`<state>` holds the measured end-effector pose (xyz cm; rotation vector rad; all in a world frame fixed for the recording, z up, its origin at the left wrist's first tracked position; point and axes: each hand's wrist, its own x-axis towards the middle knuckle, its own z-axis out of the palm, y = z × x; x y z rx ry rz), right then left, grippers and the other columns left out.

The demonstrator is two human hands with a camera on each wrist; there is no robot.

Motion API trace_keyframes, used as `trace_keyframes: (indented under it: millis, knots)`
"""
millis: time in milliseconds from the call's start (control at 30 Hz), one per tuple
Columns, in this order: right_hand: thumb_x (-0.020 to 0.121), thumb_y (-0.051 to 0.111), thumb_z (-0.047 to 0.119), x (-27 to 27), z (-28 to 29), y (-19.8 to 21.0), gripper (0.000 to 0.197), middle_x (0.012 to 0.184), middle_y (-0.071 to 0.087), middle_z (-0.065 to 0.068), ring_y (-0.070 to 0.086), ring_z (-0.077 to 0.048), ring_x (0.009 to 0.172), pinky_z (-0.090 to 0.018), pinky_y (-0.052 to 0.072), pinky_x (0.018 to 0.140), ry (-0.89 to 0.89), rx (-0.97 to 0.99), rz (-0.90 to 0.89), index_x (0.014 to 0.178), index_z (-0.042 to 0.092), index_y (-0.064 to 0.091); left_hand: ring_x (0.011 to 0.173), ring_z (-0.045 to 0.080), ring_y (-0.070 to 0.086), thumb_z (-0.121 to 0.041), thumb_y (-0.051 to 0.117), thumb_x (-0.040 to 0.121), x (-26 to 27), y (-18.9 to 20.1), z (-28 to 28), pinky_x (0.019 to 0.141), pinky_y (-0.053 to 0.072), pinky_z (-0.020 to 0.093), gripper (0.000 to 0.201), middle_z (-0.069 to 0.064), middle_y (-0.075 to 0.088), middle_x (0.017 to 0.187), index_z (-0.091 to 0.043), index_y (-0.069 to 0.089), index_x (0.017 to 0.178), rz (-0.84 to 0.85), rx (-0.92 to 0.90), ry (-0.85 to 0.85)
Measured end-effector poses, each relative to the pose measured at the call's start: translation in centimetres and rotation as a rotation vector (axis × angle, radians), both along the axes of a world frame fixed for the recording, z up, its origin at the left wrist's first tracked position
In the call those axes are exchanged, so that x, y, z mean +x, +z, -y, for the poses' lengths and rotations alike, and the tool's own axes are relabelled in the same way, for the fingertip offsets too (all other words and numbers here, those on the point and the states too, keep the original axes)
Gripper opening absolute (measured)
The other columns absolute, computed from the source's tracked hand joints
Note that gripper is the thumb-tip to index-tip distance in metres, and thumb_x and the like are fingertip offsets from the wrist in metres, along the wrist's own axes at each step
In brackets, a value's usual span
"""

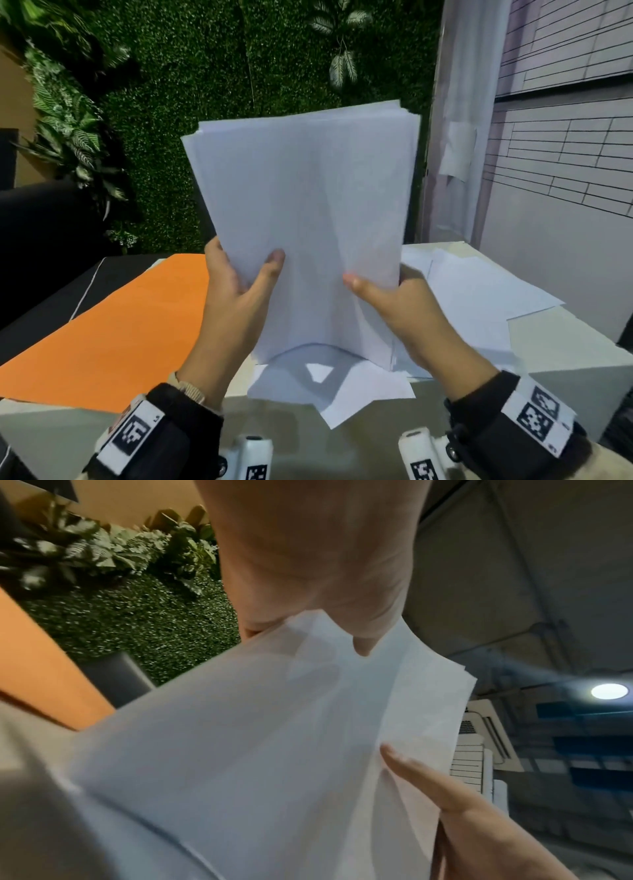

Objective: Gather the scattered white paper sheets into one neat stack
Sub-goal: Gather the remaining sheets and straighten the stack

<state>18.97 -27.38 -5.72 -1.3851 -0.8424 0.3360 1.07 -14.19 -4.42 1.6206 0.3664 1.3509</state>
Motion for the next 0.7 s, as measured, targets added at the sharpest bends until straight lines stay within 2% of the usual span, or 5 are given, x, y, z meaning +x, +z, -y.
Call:
trace_keyframes:
  millis: [133, 267, 500, 600, 700]
  knots:
    - [0.084, 0.086, 0.038, 0.2, 0.1, -1.4, 0.021, 0.100, 0.079, 0.015, 0.075, -0.004, 0.089, -0.028, 0.060, 0.086, 0.069, -0.066, -0.019, 0.098, 0.034, 0.070, 0.128, 0.010, 0.070, -0.038, 0.072, 0.097, -0.4, -1.7, -1.7, 0.094, 0.063, 0.029, 0.058, -0.006, 0.068, 0.144, -0.022, 0.049, 0.147, -0.069, -0.088, -0.051]
    - [0.092, 0.078, 0.041, -0.3, -0.4, -1.2, 0.016, 0.095, 0.071, 0.022, 0.068, 0.002, 0.084, -0.016, 0.054, 0.071, 0.065, -0.130, 0.050, 0.094, 0.038, 0.063, 0.136, 0.017, 0.067, -0.024, 0.066, 0.109, 0.0, -2.3, -2.3, 0.110, 0.056, 0.052, 0.048, -0.005, 0.067, 0.149, -0.026, 0.048, 0.153, -0.132, -0.097, -0.149]
    - [0.099, 0.072, 0.033, -0.4, -0.4, -1.3, 0.024, 0.099, 0.081, 0.011, 0.076, -0.004, 0.090, -0.014, 0.055, 0.071, -0.002, -0.068, 0.061, 0.119, 0.020, 0.076, 0.119, 0.020, 0.077, -0.017, 0.074, 0.101, -0.6, -1.9, -2.1, 0.094, 0.061, 0.045, 0.040, -0.003, 0.078, 0.133, -0.026, 0.065, 0.139, -0.134, -0.103, -0.098]
    - [0.098, 0.074, 0.033, -0.6, -0.3, -0.8, 0.026, 0.103, 0.081, 0.006, 0.077, -0.012, 0.095, -0.024, 0.059, 0.079, 0.036, -0.045, 0.005, 0.120, 0.021, 0.074, 0.107, 0.025, 0.082, -0.024, 0.079, 0.090, -1.7, -2.2, -2.5, 0.089, 0.061, 0.042, 0.036, 0.000, 0.085, 0.117, -0.019, 0.077, 0.125, -0.236, -0.262, -0.148]
    - [0.099, 0.073, 0.032, -0.3, -0.2, 0.2, 0.028, 0.111, 0.081, 0.007, 0.078, -0.013, 0.101, -0.031, 0.063, 0.087, 0.138, -0.042, -0.019, 0.125, 0.023, 0.072, 0.098, 0.021, 0.084, -0.020, 0.078, 0.093, -2.4, -2.9, -3.1, 0.077, 0.064, 0.035, 0.024, 0.000, 0.087, 0.107, -0.012, 0.081, 0.116, -0.333, -0.235, -0.124]
